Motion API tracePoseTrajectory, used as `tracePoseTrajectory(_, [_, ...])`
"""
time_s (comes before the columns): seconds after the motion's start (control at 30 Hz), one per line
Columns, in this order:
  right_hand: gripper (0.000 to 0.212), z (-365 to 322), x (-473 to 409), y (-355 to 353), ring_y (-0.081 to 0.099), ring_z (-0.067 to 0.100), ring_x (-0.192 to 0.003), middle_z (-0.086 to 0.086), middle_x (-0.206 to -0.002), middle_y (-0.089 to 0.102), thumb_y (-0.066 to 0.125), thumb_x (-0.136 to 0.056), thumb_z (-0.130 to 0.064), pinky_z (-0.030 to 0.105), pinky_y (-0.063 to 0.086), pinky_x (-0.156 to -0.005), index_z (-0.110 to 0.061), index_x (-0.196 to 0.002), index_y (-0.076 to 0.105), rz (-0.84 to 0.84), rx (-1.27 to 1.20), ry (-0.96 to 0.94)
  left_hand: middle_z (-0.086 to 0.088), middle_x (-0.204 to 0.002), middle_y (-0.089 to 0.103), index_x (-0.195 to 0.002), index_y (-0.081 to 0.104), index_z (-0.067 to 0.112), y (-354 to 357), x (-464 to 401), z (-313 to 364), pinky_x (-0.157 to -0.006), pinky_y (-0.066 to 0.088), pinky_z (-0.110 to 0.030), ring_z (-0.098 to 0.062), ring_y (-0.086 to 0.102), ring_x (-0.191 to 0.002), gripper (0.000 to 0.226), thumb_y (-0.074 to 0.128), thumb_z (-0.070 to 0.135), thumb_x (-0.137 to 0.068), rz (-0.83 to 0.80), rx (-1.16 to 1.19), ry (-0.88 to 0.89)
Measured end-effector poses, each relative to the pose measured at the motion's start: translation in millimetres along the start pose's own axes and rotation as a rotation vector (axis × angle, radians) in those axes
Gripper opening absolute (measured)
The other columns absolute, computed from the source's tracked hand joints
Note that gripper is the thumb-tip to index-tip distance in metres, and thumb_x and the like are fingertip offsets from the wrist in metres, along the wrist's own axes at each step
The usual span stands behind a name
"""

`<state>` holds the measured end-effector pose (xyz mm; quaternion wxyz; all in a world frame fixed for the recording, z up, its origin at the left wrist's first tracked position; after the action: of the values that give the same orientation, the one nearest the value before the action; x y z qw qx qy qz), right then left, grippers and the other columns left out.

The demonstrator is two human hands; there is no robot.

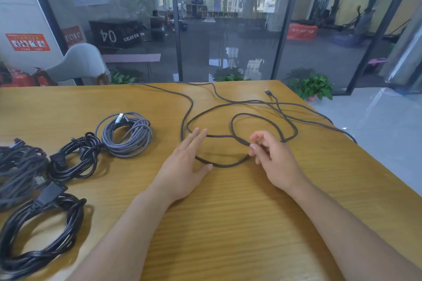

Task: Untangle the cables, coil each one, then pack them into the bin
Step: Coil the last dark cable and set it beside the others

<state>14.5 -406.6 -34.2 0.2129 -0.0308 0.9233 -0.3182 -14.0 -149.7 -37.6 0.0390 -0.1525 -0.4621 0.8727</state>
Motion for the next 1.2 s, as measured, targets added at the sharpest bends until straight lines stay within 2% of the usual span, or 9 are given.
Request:
tracePoseTrajectory(0.13, [0.018, 6, -3, -5, 0.071, 0.000, -0.086, -0.010, -0.096, 0.076, 0.055, -0.106, -0.008, 0.014, 0.051, -0.078, -0.024, -0.113, 0.058, 0.120, -0.049, 0.099, 0.018, -0.169, 0.021, -0.160, 0.028, 0.044, 2, 1, 0, -0.123, 0.030, -0.035, -0.011, 0.031, -0.152, 0.065, 0.059, 0.041, -0.102, -0.058, -0.066, 0.017])
tracePoseTrajectory(0.27, [0.017, 17, -8, -19, 0.074, 0.008, -0.078, -0.013, -0.089, 0.075, 0.063, -0.102, -0.012, 0.035, 0.061, -0.074, -0.028, -0.097, 0.065, 0.346, 0.135, 0.190, 0.012, -0.163, 0.035, -0.146, 0.052, 0.047, 3, -1, -1, -0.118, 0.034, -0.039, -0.011, 0.041, -0.144, 0.046, 0.062, 0.037, -0.102, -0.037, -0.053, 0.041])
tracePoseTrajectory(0.4, [0.013, 22, -10, -33, 0.071, 0.014, -0.076, -0.009, -0.090, 0.077, 0.066, -0.099, -0.015, 0.034, 0.059, -0.072, -0.028, -0.098, 0.069, 0.418, 0.333, 0.239, 0.020, -0.119, 0.059, -0.115, 0.074, 0.041, 5, -2, 0, -0.105, 0.039, -0.032, -0.007, 0.050, -0.116, 0.020, 0.067, 0.031, -0.099, 0.015, -0.033, 0.100])
tracePoseTrajectory(0.53, [0.018, 25, -10, -33, 0.071, 0.012, -0.089, -0.008, -0.098, 0.074, 0.065, -0.097, -0.010, 0.024, 0.051, -0.073, -0.026, -0.097, 0.074, 0.294, 0.350, 0.277, 0.019, -0.097, 0.061, -0.101, 0.070, 0.033, 5, -1, 4, -0.094, 0.043, -0.034, -0.006, 0.051, -0.098, 0.008, 0.066, 0.026, -0.099, 0.040, -0.084, 0.143])
tracePoseTrajectory(0.67, [0.014, 13, -8, -27, 0.050, 0.006, -0.111, -0.011, -0.120, 0.057, 0.065, -0.099, -0.019, 0.020, 0.036, -0.087, -0.027, -0.102, 0.076, 0.234, 0.288, 0.179, 0.017, -0.094, 0.055, -0.105, 0.059, 0.029, 0, -2, 7, -0.080, 0.040, -0.022, -0.002, 0.051, -0.088, 0.010, 0.058, 0.019, -0.103, 0.163, 0.064, 0.080])
tracePoseTrajectory(0.87, [0.026, -39, -2, 14, 0.058, -0.013, -0.116, -0.022, -0.122, 0.068, 0.057, -0.104, -0.042, 0.007, 0.041, -0.099, -0.029, -0.114, 0.077, -0.145, -0.279, 0.200, 0.010, -0.096, 0.062, -0.105, 0.061, 0.024, 3, -2, 18, -0.076, 0.041, -0.012, -0.006, 0.056, -0.089, 0.012, 0.059, 0.012, -0.103, 0.230, 0.329, 0.062])
tracePoseTrajectory(1.03, [0.017, -68, -26, 37, 0.069, 0.005, -0.113, -0.007, -0.107, 0.079, 0.057, -0.107, -0.023, 0.023, 0.048, -0.099, -0.015, -0.106, 0.072, -0.015, -0.660, 0.259, 0.012, -0.101, 0.068, -0.106, 0.069, 0.025, 6, -4, 21, -0.082, 0.043, -0.010, -0.004, 0.059, -0.096, 0.019, 0.069, 0.009, -0.096, 0.226, 0.403, 0.098])
tracePoseTrajectory(1.1, [0.017, -73, -44, 33, 0.074, 0.015, -0.085, -0.001, -0.079, 0.075, 0.050, -0.109, -0.015, 0.027, 0.058, -0.083, -0.010, -0.101, 0.064, 0.098, -0.946, 0.323, 0.016, -0.113, 0.068, -0.115, 0.070, 0.030, 6, -6, 15, -0.094, 0.046, -0.024, -0.005, 0.058, -0.109, 0.021, 0.069, 0.028, -0.094, 0.302, 0.257, 0.105])
tracePoseTrajectory(1.2, [0.019, -61, -72, -2, 0.045, 0.006, -0.039, -0.008, -0.048, 0.045, 0.044, -0.109, -0.009, 0.018, 0.045, -0.044, -0.009, -0.099, 0.059, 0.300, -1.303, 0.646, 0.008, -0.134, 0.060, -0.134, 0.062, 0.028, 0, -9, 0, -0.107, 0.041, -0.041, -0.017, 0.050, -0.129, 0.041, 0.066, 0.042, -0.096, 0.324, 0.091, -0.063])
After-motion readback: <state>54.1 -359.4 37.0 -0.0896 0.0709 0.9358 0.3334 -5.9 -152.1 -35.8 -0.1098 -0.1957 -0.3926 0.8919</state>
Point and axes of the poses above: each hand's wrist, its own x-axis away from the middle knuckle, its own y-axis out of the palm, z = x × y, the point moved 1 cm from there along -x, towards the middle knuckle
